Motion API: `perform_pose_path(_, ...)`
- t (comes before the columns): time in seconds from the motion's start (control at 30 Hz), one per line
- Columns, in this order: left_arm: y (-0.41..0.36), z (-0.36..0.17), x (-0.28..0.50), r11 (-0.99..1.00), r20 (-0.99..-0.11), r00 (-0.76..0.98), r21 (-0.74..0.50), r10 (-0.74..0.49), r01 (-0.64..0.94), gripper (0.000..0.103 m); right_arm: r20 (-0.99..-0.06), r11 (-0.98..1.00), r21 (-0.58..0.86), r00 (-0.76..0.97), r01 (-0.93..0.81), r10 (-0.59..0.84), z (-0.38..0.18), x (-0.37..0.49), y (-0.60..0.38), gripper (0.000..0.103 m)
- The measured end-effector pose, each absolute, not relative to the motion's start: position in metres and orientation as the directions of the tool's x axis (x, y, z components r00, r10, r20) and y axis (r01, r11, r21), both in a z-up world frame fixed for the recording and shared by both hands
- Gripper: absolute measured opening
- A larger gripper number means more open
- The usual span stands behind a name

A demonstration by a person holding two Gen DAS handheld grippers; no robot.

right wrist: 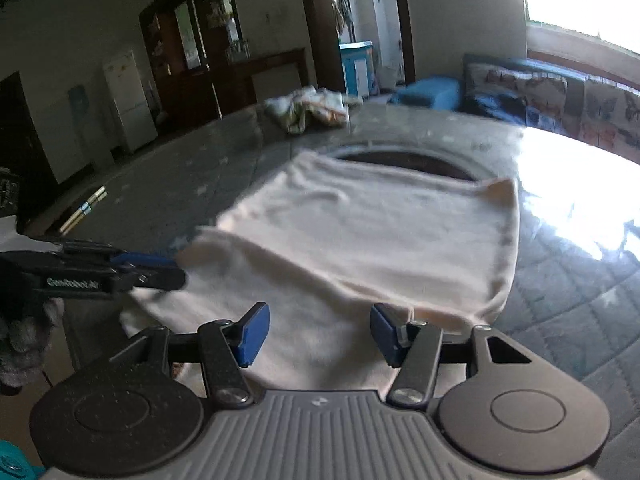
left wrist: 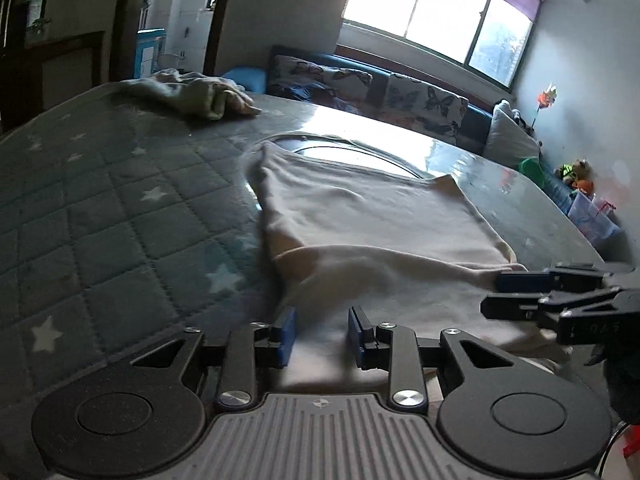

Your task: Fold clothes

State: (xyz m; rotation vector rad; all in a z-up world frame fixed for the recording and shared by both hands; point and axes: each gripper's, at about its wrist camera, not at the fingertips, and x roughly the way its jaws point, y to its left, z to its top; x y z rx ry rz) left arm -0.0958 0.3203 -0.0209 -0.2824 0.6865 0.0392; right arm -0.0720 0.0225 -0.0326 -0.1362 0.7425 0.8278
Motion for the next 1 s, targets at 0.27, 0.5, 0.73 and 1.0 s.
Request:
perform_pose_path(0.27, 0.311, -0.004, -0.077, 0.957, -0.578, 0.806, -0.286, -0.126, -0.055, 0.028, -0.636, 0.681, 0.153, 0.456, -0.716, 0.623, -0.026, -0.074, 0.023, 0.055)
perform_pose_path(0.5, 0.311, -0.021, -0.053, 0.960, -0.622, 0.776, -0.268, -0.110, -0.080, 0.026, -0.658, 0.697, 0.154, 0.454, -0.700, 0.601, -0.035, -0.066, 0.022, 0.055)
perform_pose_path(0.73, 0.306, -0.011, -0.063, 0.969, -0.599, 0.792, -0.242, -0.120, -0.037, 0.030, -0.659, 0.675, 0.110, 0.455, -0.730, 0.599, -0.024, -0.079, 0.016, 0.055)
perform_pose_path(1.0, 0.303, -0.013, -0.069, 0.976, -0.617, 0.778, -0.217, -0.121, -0.020, 0.033, -0.680, 0.655, 0.007, 0.477, -0.755, 0.557, -0.028, -0.097, 0.010, 0.056)
